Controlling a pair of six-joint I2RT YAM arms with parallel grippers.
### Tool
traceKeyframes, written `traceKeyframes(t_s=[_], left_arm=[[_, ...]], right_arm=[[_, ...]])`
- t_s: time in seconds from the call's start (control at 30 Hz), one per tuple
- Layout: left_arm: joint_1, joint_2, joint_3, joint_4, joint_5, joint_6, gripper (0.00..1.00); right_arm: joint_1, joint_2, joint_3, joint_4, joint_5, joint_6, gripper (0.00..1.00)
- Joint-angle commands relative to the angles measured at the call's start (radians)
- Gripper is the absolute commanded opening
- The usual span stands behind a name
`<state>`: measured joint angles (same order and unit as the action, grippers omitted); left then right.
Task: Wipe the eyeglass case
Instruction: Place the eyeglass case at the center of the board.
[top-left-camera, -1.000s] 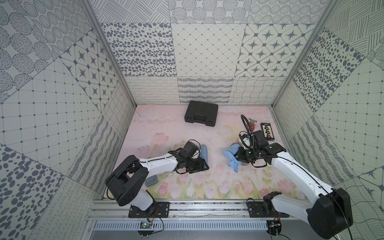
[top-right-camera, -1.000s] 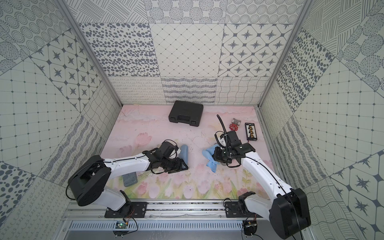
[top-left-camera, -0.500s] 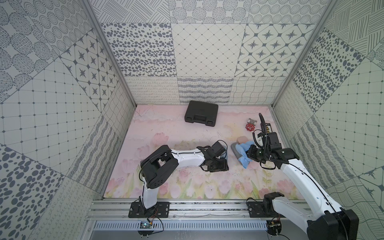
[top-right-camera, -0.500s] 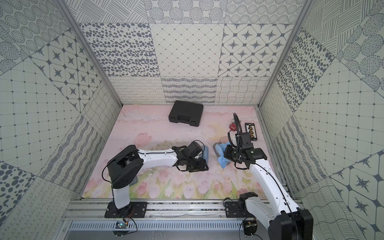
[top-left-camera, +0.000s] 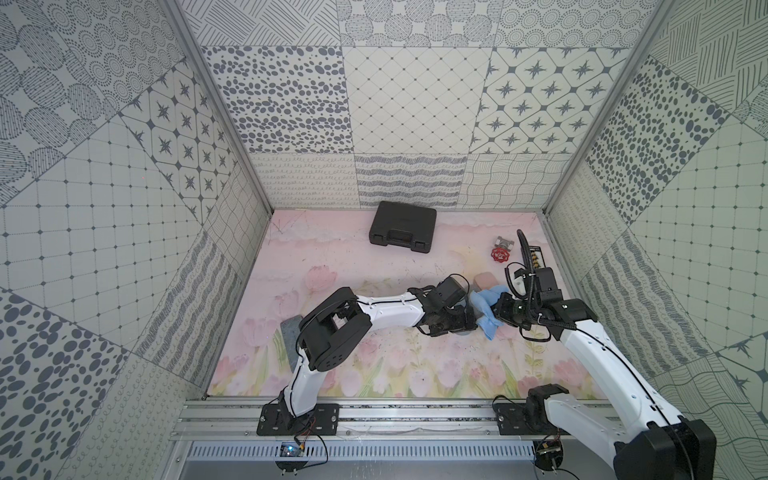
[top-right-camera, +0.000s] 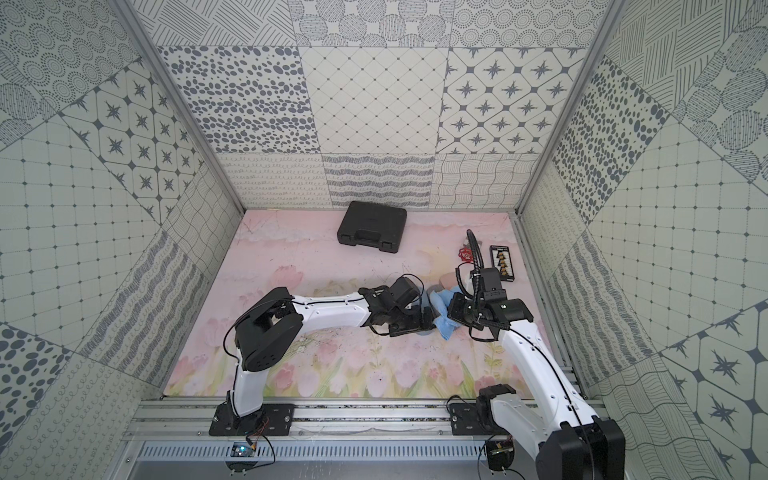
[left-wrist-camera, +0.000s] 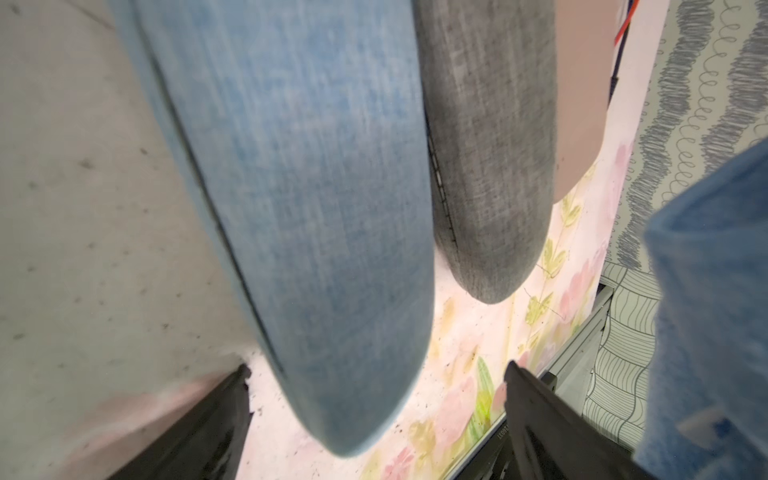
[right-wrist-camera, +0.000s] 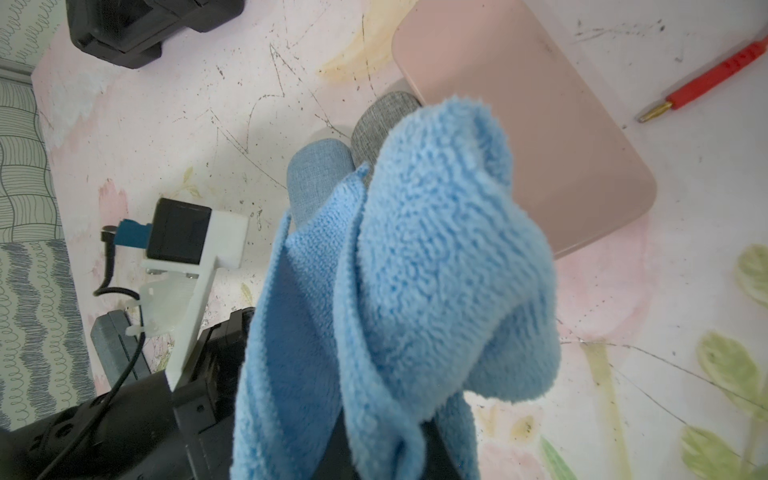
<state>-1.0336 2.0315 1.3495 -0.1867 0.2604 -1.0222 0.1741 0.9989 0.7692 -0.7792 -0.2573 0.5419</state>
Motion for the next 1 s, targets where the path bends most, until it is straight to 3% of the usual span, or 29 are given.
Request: traceKeyframes(t_s=[0.0,0.13,0.27,0.4,0.53,0.6,0.77,0.97], left_arm=[[0.000,0.018,-0.018,-0.135,-0.070,-0.016,0.99],[0.002,-0.084,-0.028,-0.207,-0.117,0.037,0.99],[0.003,-0.259,-0.082,-0.403,-0.292,0.128,0.99],[0.010,-0.426,-0.128,-0.626,-0.562,0.201,0.99],[0.047,-0.541,-0.192,-0.785,-0.801,0.200,0.99],[0.098,-0.606,-0.248,-0.775,-0.799,0.216,0.99],[0.337,-0.817,-0.421,-0.659,-0.634,0.261,0.93],[0.602,-0.903,-0.534,-0.631,-0.593,0.276,0.95]], right_arm=[[-0.004,-0.009,-0.005,0.041,-0.018,-0.011,0.00],[-0.003,0.000,0.010,0.028,-0.048,-0.011,0.00],[0.030,-0.003,0.047,0.002,-0.022,-0.016,0.00],[0.235,0.071,0.102,0.022,0.086,0.018,0.00],[0.460,0.276,0.169,0.120,0.104,0.054,0.00],[0.514,0.383,0.217,0.152,0.096,0.051,0.00],[0.516,0.553,0.277,0.235,0.021,0.039,0.00],[0.482,0.646,0.351,0.107,0.208,-0.024,0.00]])
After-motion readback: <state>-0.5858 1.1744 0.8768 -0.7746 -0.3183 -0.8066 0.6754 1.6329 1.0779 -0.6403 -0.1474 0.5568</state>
